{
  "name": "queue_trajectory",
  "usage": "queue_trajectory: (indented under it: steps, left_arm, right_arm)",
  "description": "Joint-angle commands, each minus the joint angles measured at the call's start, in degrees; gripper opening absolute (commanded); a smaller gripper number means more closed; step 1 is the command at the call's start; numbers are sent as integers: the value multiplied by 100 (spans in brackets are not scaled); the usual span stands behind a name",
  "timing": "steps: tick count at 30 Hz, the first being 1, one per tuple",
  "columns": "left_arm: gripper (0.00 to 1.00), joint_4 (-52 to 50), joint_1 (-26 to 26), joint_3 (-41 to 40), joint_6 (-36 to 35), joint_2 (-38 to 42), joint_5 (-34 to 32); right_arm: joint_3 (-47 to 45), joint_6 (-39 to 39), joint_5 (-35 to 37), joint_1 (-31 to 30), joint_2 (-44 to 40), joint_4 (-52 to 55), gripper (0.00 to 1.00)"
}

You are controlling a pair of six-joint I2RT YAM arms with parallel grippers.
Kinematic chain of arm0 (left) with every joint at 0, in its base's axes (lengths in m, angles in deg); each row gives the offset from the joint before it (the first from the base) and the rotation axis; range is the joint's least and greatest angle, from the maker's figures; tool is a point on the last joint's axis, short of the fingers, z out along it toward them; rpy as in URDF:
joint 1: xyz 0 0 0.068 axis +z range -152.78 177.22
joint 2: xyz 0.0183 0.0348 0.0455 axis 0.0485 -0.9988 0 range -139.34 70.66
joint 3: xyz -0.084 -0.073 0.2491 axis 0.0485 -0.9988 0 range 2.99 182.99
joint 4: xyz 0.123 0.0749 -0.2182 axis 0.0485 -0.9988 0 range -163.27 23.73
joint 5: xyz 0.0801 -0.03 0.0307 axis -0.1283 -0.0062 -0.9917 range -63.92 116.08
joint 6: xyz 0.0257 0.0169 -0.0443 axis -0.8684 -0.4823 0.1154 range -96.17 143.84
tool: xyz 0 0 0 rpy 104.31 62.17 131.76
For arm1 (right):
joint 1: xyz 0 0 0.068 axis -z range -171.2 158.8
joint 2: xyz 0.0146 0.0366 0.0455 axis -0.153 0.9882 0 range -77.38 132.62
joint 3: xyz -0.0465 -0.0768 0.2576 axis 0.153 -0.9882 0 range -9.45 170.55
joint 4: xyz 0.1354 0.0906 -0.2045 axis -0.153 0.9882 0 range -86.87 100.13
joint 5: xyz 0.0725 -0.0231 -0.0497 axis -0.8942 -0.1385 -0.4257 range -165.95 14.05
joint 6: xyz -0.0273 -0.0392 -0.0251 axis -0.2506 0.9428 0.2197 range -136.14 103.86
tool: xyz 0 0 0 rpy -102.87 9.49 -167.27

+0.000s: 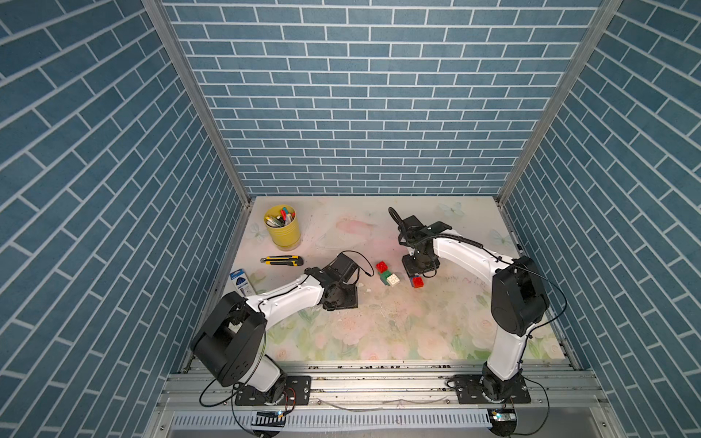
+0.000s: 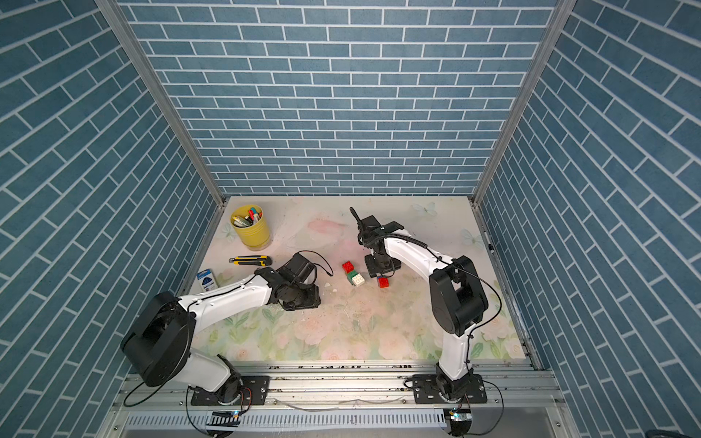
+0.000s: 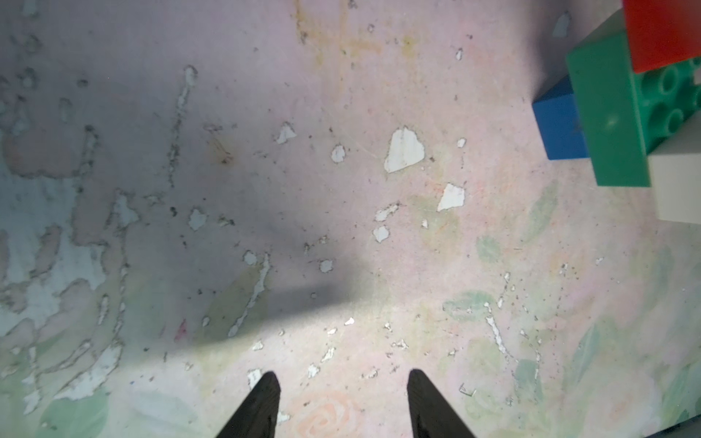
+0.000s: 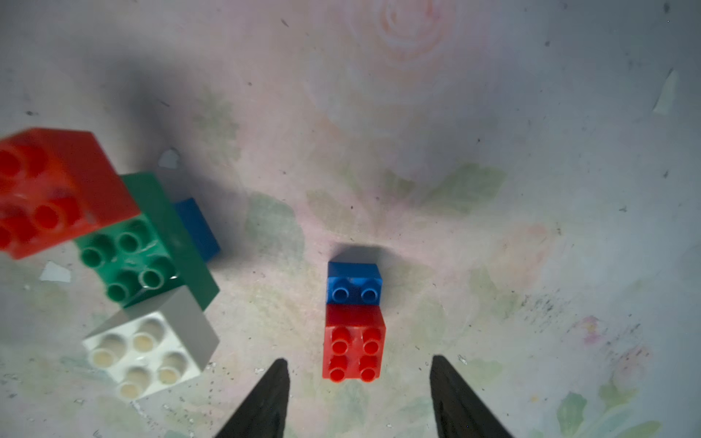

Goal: Assemble the letter y with lego
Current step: Pick up the lego brick from the center of the board.

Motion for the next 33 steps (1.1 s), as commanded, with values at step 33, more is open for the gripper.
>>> queue_trajectory:
  steps: [33]
  left_arm:
    - [57,-217,-86,54,-50,-33,-342]
  right_arm:
    - [-320,-135,-584,13,-320,-278,32]
